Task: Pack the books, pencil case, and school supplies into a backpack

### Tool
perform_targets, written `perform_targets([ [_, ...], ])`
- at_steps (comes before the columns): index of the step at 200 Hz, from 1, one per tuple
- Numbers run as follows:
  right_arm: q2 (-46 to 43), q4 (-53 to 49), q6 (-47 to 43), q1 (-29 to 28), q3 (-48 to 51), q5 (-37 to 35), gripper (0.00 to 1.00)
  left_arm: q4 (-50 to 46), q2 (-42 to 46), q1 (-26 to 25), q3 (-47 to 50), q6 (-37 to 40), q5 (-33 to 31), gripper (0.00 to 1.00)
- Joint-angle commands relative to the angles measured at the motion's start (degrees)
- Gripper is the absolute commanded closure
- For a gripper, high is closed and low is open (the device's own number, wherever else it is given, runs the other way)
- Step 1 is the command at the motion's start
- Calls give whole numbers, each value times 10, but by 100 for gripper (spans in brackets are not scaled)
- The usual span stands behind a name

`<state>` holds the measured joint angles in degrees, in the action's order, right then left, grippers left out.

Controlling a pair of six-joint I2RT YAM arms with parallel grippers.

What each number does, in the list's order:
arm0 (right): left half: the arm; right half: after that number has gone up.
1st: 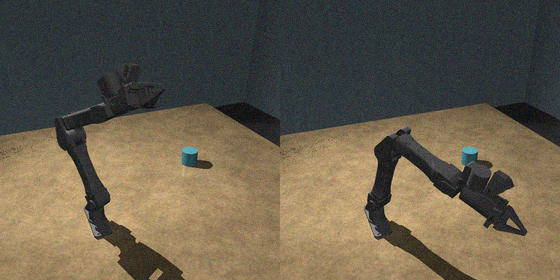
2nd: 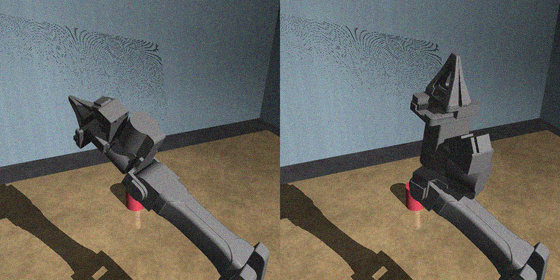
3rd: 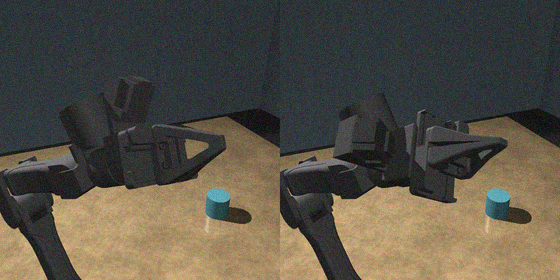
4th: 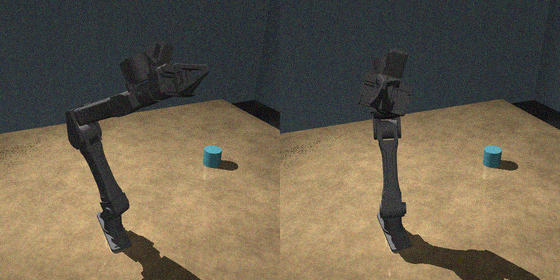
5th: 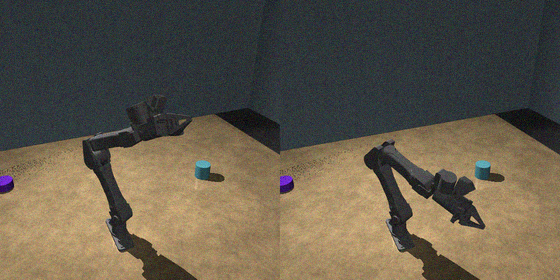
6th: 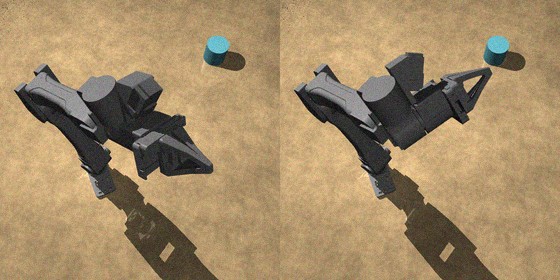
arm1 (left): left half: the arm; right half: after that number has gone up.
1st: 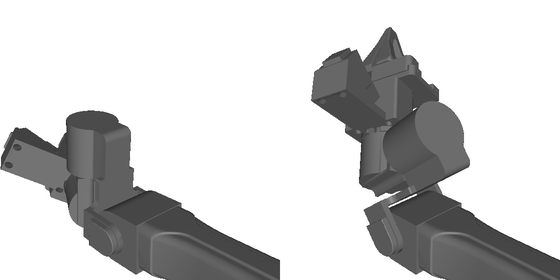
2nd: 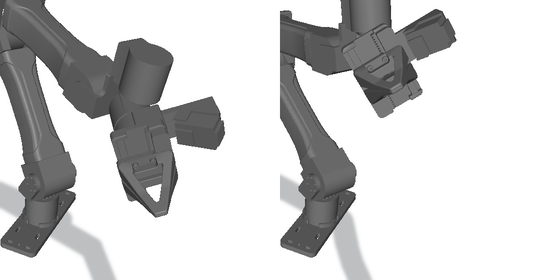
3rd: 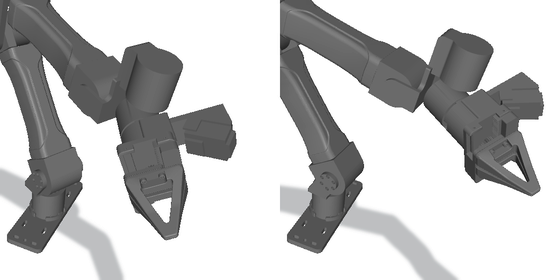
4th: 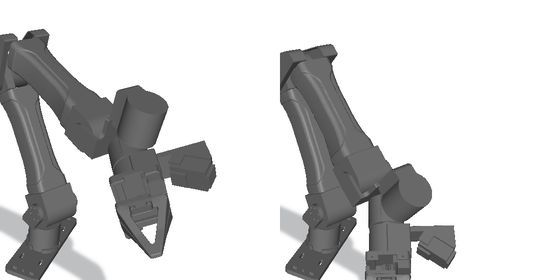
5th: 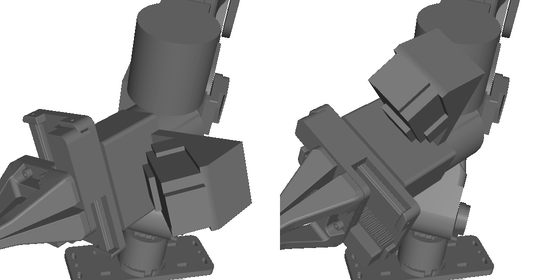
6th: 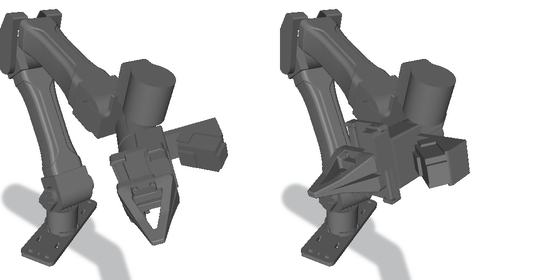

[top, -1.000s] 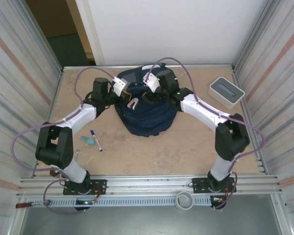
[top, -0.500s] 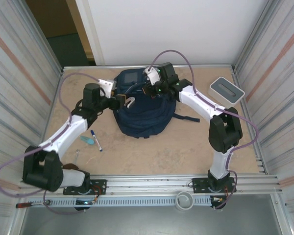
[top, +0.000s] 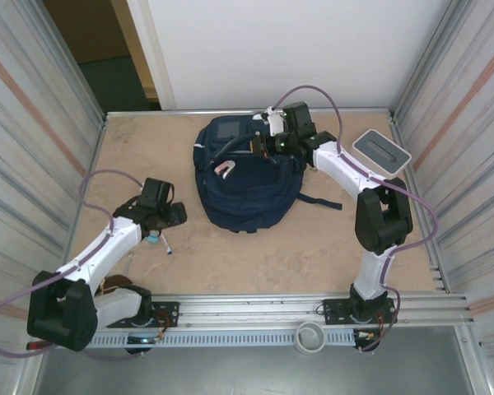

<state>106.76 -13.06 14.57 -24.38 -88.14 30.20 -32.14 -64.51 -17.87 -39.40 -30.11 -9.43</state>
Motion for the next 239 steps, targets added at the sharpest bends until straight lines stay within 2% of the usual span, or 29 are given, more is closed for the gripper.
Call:
perform_targets([
  [1,-36,80,37,14,3,50,100,-86,34,-8,26,-87,-38,31],
  [35,-31,128,65,34,27,93,100,-95,7,-3,45,-111,7,44],
  [59,-34,160,87,43,41,114,100,-82,-7,-4,60,-117,12,50],
  [104,-32,164,90,43,46,125,100,-37,-49,0,76,-105,22,60],
  [162,-36,160,89,38,52,118,100,3,-72,1,69,-75,54,81],
  [189,-36,144,83,36,48,105,100,19,-56,-43,30,-52,43,87],
  [239,-19,89,72,35,17,73,100,1,-6,-188,-81,-45,-53,92],
])
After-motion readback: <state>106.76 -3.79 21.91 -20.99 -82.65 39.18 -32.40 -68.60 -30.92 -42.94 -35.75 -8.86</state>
